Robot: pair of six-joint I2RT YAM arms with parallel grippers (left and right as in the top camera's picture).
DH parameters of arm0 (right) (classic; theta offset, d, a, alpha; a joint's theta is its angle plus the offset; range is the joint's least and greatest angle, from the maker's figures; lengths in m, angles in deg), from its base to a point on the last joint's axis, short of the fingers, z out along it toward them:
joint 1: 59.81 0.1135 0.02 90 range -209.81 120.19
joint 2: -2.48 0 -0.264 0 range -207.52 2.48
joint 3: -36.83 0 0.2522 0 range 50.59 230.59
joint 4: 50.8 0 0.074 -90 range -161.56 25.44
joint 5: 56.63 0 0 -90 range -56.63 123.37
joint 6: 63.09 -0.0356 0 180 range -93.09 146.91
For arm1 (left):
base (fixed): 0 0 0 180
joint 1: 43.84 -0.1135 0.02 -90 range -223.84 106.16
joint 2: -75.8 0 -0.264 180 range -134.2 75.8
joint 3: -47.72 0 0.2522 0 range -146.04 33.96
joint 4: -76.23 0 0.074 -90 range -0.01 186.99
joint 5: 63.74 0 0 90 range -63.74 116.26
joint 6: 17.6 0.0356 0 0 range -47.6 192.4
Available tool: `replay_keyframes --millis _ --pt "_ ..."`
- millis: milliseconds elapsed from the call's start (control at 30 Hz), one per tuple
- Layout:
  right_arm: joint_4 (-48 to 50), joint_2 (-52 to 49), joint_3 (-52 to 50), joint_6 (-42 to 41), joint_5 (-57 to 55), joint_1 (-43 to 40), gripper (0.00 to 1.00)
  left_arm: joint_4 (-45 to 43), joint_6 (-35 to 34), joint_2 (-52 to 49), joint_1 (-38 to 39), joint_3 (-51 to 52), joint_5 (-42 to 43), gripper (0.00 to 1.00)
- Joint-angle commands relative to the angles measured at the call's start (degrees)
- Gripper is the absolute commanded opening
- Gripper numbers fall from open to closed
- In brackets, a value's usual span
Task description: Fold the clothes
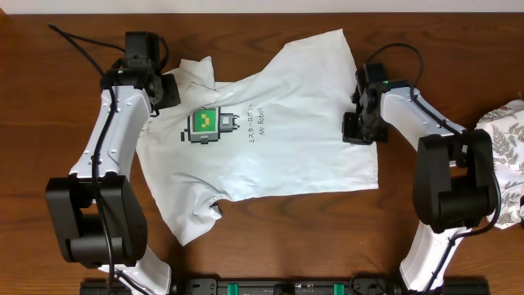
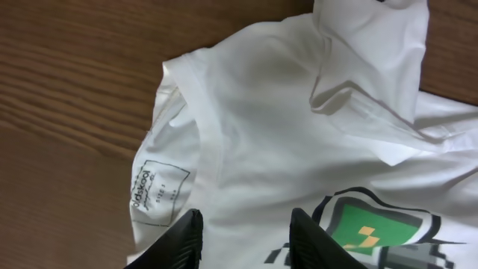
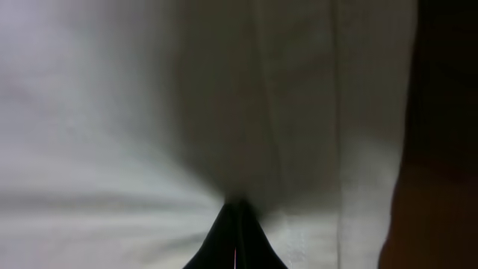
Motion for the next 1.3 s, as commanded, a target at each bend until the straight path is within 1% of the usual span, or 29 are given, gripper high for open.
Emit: replay_keyframes --millis 0,100,167,200,333,433,567,800,1000,1033,1100,1133,1167,1200,1267 --pt "-2.9 -0.7 -2.6 -8.8 -11.6 -1.7 0.01 0.0 -0.3 -0.3 0.0 0.0 -0.2 0.39" --pt "-6.1 -0.7 -3.7 -14.3 -16.0 -3.2 0.01 -0.1 -0.3 -0.3 0.0 0.0 -0.2 0.39" --pt "-7.6 -0.7 -4.1 -16.6 -17.7 -4.0 0.01 -0.5 -0.3 -0.3 0.0 0.0 1.4 0.39" --pt "-8.0 -0.7 -4.2 -17.1 -17.9 -4.3 0.01 -0.9 -0.2 -0.3 0.0 0.0 2.8 0.39" --pt "-9.1 -0.7 -4.2 -17.4 -18.0 -4.8 0.01 -5.2 3.9 -0.9 0.7 0.1 10.2 0.39" --pt "-11.3 -0.7 -4.2 -19.2 -21.2 -4.7 0.01 -9.1 5.5 -2.3 2.0 0.2 12.3 0.44" --pt "-13.4 -0.7 -4.2 -20.9 -24.9 -4.7 0.01 -14.1 7.3 -6.6 4.3 0.2 16.4 0.46" --pt "-14.1 -0.7 -4.2 -21.6 -26.9 -4.8 0.01 -19.3 7.5 -14.6 7.7 0.2 17.4 0.45" --pt "-14.1 -0.7 -4.2 -21.6 -26.9 -4.8 0.01 -24.6 7.5 -17.8 9.0 0.2 17.3 0.47" --pt "-14.1 -0.7 -4.2 -21.6 -26.8 -4.7 0.01 -25.6 7.5 -18.1 9.0 0.2 17.3 0.45" --pt "-14.1 -0.7 -4.2 -21.6 -26.6 -4.7 0.01 -28.0 7.5 -18.5 8.9 0.2 17.1 0.32" --pt "-14.1 -0.7 -4.2 -21.6 -26.6 -4.7 0.01 -29.2 7.5 -18.6 8.8 0.2 16.9 0.19" --pt "-14.1 -0.7 -4.2 -21.6 -26.6 -4.7 0.01 -30.3 7.4 -18.6 8.8 0.2 16.4 0.08" --pt "-14.2 -0.7 -4.3 -21.6 -26.6 -4.7 0.01 -31.6 6.8 -18.6 8.8 0.2 15.3 0.06" --pt "-14.3 -0.7 -4.6 -21.4 -26.7 -4.7 0.01 -34.0 6.8 -18.6 8.8 0.1 13.9 0.06"
